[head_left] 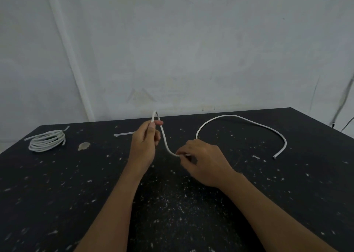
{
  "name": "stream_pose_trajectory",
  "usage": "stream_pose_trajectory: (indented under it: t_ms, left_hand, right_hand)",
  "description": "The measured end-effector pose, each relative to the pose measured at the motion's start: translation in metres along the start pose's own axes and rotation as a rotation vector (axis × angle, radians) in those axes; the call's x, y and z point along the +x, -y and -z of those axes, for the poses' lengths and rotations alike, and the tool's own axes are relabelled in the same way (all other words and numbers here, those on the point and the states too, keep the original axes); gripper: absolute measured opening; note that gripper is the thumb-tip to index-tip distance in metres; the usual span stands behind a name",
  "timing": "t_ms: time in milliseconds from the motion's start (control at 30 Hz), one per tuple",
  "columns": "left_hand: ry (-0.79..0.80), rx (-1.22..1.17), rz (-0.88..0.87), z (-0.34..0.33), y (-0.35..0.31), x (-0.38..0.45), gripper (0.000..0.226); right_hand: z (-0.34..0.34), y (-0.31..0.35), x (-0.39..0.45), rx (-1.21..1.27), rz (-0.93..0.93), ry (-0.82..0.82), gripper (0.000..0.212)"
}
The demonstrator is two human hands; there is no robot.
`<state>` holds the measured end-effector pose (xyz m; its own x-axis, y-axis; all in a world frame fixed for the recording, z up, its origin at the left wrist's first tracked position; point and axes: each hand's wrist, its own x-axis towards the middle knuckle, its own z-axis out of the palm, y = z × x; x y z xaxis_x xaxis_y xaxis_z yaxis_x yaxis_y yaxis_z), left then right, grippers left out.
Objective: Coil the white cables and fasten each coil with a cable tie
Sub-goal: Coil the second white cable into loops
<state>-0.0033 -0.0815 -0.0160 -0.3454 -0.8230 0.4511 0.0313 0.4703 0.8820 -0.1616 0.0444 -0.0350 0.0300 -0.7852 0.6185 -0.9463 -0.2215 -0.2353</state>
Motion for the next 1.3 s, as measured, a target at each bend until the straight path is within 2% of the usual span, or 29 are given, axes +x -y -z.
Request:
stream_pose_trajectory:
  t_ms: [100, 200, 233, 300, 367, 433, 500, 633, 800, 900, 967, 1033, 1133, 1200, 1300]
  left_hand:
    - [0.11, 0.033, 0.024, -0.008, -0.002, -0.004, 0.03]
    - [0.284, 0.054, 0.059, -0.023, -0.007, -0.012, 0.032]
    - [0.307, 0.038, 0.078, -0.027, -0.01, -0.013, 0.034]
    - [0.253, -0.053, 0.135, -0.028, -0.014, -0.013, 0.038]
    - [0.178, -0.202, 0.2, -0.019, -0.016, -0.009, 0.04]
    - [0.181, -0.337, 0.265, -0.01, -0.013, -0.003, 0.043]
    - [0.245, -0.374, 0.338, -0.009, -0.012, -0.003, 0.046]
    - [0.473, -0.504, 0.472, -0.02, -0.019, -0.011, 0.044]
    - [0.534, -0.614, 0.513, -0.02, -0.029, -0.012, 0.043]
    - [0.542, -0.691, 0.541, -0.014, -0.031, -0.012, 0.04]
    - [0.52, -0.803, 0.527, -0.005, -0.031, -0.008, 0.039]
    - [0.466, -1.009, 0.504, 0.012, -0.024, 0.0, 0.042]
    - [0.446, -1.304, 0.438, 0.045, -0.009, 0.01, 0.046]
    - [0.4, -1.269, 0.443, 0.054, -0.003, 0.01, 0.046]
    - [0.312, -0.99, 0.455, 0.039, -0.008, 0.007, 0.047]
  right_hand:
    - [0.001, 0.005, 0.005, 0.024, 0.106, 0.005, 0.021]
    - [0.0, 0.006, 0.005, 0.086, 0.143, -0.096, 0.019]
    - [0.001, 0.006, 0.004, 0.143, 0.107, -0.158, 0.019]
    - [0.005, 0.004, 0.003, 0.315, -0.073, -0.247, 0.025]
    - [0.009, -0.002, 0.002, 0.482, -0.239, -0.257, 0.024]
    - [0.006, -0.009, 0.002, 0.556, -0.295, -0.239, 0.014]
    - [-0.001, -0.013, 0.002, 0.565, -0.317, -0.271, 0.014]
    - [-0.004, -0.017, 0.006, 0.518, -0.347, -0.412, 0.015]
    - [0.002, -0.015, 0.004, 0.548, -0.319, -0.396, 0.016]
    - [0.0, -0.016, 0.003, 0.521, -0.4, -0.403, 0.028]
    - [0.002, -0.024, 0.0, 0.506, -0.437, -0.331, 0.031]
    - [0.005, -0.036, -0.003, 0.467, -0.423, -0.173, 0.02]
    - [0.009, -0.047, -0.004, 0.285, -0.401, -0.008, 0.017]
    - [0.011, -0.042, -0.002, 0.211, -0.416, -0.021, 0.016]
    - [0.012, -0.028, 0.0, 0.01, -0.403, -0.103, 0.014]
